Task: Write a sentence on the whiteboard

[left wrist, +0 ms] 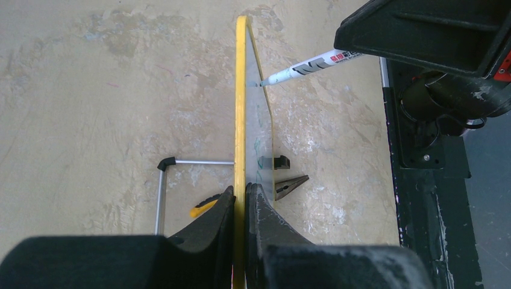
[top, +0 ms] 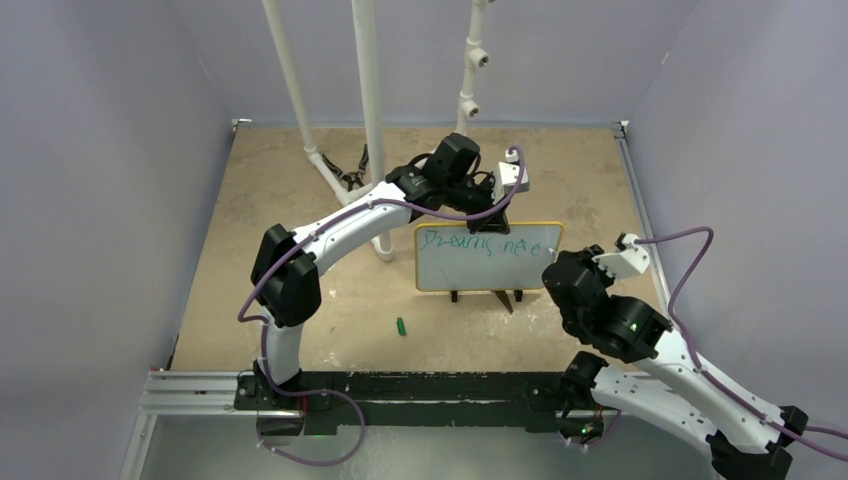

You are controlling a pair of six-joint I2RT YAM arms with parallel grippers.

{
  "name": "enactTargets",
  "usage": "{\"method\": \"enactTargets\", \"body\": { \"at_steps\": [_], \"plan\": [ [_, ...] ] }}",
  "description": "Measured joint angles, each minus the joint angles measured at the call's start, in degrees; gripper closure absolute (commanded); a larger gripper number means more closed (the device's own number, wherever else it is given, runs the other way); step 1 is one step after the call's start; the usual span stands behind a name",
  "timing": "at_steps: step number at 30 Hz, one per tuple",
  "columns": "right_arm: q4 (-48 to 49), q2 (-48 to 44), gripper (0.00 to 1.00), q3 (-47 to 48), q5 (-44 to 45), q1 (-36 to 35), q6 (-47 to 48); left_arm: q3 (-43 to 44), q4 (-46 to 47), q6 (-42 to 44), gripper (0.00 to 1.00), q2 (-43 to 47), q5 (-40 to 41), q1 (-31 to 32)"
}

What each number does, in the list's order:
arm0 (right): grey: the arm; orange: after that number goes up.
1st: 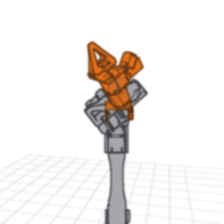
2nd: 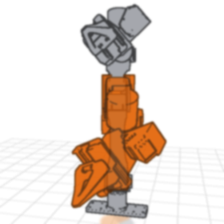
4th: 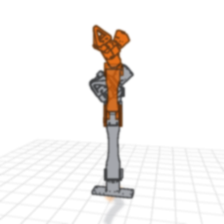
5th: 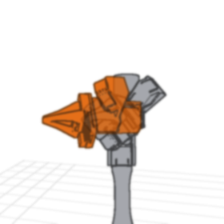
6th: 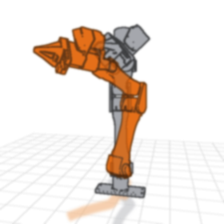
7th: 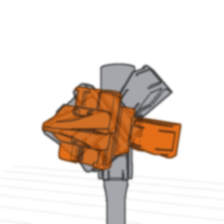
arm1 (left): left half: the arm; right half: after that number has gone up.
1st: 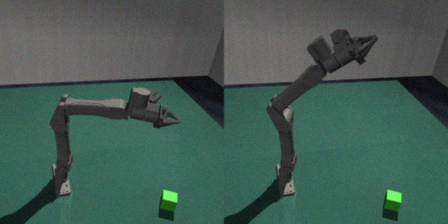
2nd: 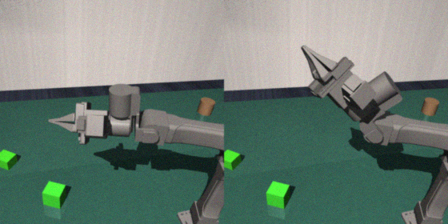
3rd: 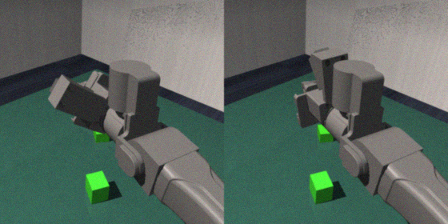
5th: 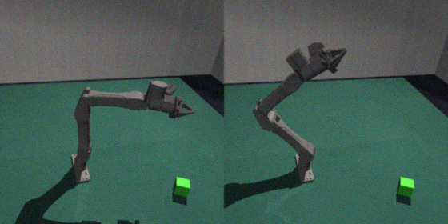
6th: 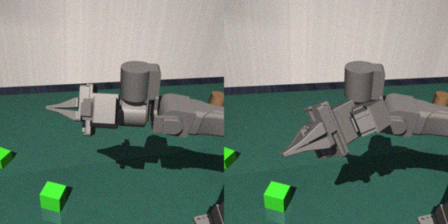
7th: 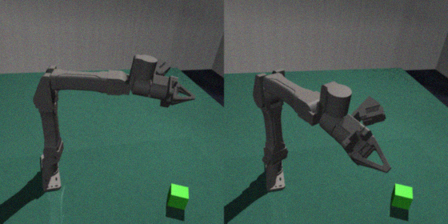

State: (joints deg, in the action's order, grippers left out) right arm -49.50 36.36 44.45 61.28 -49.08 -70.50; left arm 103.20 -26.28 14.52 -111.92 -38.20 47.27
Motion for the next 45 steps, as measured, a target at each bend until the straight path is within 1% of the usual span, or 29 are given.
{"method": "enactTargets", "body": {
  "at_steps": [14,25,45],
  "plan": [
    [1.79,0.0,1.0,-0.87,0.79,0.0,1.73,0.0,0.0,0.02,1.0,0.0,-0.02,-0.02],
    [5.25,0.24,1.0,-1.81,0.68,0.0,5.66,0.0,0.07,0.0,1.0,0.0,-0.02,-0.26],
    [6.23,3.37,1.0,-1.84,-0.72,0.0,5.86,-0.07,0.07,-0.02,1.0,0.0,0.07,-0.39]
  ]
}}
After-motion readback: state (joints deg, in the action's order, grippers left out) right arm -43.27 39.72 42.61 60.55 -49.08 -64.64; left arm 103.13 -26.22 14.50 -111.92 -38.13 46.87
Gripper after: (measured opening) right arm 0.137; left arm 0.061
